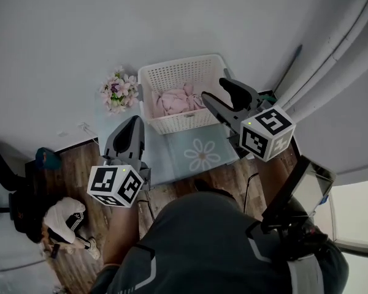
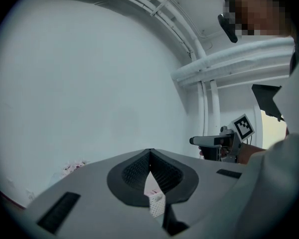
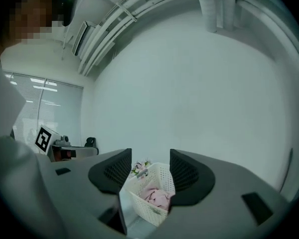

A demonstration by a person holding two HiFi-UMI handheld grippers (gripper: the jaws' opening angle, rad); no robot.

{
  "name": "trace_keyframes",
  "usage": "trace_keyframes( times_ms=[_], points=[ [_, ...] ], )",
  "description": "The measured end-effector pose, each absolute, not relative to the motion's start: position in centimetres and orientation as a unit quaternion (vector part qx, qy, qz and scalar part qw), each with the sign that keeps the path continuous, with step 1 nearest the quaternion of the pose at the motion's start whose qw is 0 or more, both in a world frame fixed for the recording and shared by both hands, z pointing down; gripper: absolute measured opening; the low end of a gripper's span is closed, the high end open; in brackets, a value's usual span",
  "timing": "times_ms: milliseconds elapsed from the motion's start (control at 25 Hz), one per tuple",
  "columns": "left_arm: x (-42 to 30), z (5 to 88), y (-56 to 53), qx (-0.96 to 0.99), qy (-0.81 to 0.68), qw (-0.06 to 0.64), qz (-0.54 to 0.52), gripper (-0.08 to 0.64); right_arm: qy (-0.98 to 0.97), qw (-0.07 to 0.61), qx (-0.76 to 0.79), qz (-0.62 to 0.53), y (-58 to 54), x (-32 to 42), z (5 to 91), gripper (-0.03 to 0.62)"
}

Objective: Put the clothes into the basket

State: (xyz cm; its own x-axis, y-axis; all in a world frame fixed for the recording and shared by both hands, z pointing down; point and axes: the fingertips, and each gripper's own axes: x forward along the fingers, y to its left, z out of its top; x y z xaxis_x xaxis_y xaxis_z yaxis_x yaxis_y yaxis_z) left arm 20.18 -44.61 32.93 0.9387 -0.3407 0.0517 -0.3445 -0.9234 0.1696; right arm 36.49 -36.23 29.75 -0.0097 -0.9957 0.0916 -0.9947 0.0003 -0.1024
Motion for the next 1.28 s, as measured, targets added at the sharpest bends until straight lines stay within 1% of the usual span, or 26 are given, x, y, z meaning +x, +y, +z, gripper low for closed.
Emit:
trace_keyframes(
  times_ms=[120,160,320,440,560,1000,1160,1280],
  points=[
    [20.1,32.8,-44.3,0.981,-0.167,0.099,0.001,0.003,0.690,0.020,-0.720,-0.071,-34.9,36.4,29.5,0.154],
    [20.1,32.9,-44.2,0.981,-0.165,0.100,0.002,0.003,0.684,0.025,-0.725,-0.072,-34.5,36.4,29.5,0.132],
    [20.1,32.8,-43.9,0.982,-0.165,0.087,0.012,0.003,0.665,0.033,-0.743,-0.070,-33.5,36.7,29.3,0.077],
    [19.9,32.6,-43.8,0.982,-0.169,0.080,0.014,0.003,0.655,0.013,-0.754,-0.051,-32.9,36.5,29.0,0.046],
    [19.8,32.6,-43.5,0.983,-0.169,0.077,0.013,0.003,0.648,-0.015,-0.760,-0.037,-32.6,36.0,29.1,0.029],
    [19.6,32.3,-42.7,0.984,-0.162,0.070,0.014,0.003,0.658,-0.004,-0.752,-0.046,-32.4,35.0,29.1,0.021],
    [19.4,32.2,-42.6,0.984,-0.169,0.048,0.016,0.003,0.651,-0.004,-0.758,-0.041,-32.4,35.1,28.9,0.021],
    [19.3,32.1,-42.6,0.985,-0.166,0.048,0.013,0.003,0.649,0.001,-0.760,-0.041,-32.5,35.2,28.7,0.021]
  ],
)
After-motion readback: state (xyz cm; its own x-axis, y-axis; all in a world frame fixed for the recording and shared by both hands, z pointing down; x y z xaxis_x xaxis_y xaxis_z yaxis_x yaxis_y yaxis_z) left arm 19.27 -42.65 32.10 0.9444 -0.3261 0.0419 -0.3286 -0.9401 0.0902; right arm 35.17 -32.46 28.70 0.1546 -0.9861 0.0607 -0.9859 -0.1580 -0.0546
